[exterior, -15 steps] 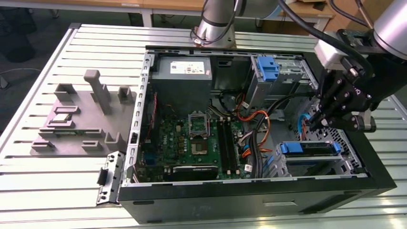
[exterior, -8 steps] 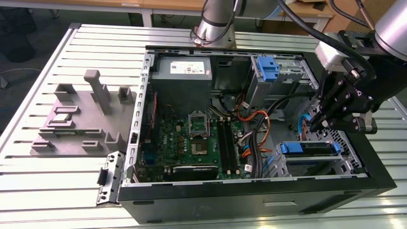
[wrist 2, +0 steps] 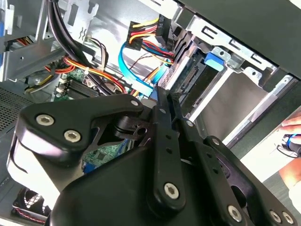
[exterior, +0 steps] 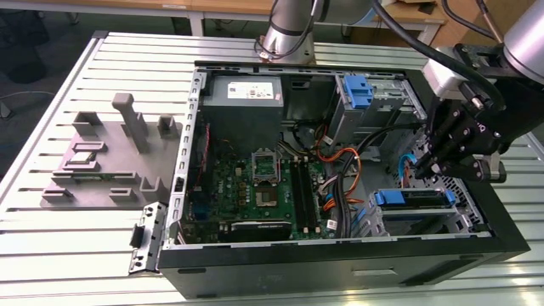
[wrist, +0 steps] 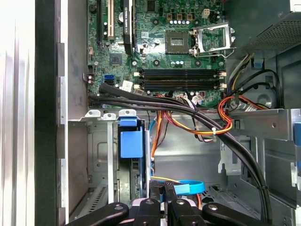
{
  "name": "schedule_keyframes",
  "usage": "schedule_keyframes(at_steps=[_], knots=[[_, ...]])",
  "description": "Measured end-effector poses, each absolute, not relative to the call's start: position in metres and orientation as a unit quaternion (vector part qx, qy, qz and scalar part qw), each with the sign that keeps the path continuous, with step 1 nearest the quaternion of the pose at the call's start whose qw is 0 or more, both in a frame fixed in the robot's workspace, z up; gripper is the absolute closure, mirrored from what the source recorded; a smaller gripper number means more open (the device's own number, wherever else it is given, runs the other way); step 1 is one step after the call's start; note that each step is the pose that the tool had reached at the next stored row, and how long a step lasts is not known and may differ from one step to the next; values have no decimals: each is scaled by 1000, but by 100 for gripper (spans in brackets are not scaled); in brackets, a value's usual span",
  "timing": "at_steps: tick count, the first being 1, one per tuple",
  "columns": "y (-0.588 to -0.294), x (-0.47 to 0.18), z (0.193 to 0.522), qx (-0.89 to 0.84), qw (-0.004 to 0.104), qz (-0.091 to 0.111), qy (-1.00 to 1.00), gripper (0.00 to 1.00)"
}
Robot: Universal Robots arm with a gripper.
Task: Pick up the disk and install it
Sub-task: 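Insert the first disk wire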
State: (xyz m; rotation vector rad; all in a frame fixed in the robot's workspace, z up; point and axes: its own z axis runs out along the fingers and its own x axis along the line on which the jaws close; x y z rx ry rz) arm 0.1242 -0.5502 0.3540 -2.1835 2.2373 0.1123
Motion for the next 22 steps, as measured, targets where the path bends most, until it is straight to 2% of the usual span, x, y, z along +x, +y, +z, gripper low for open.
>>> schedule_keyframes(at_steps=[22], knots=[[-567, 121, 345, -721, 20, 24, 692, 84]])
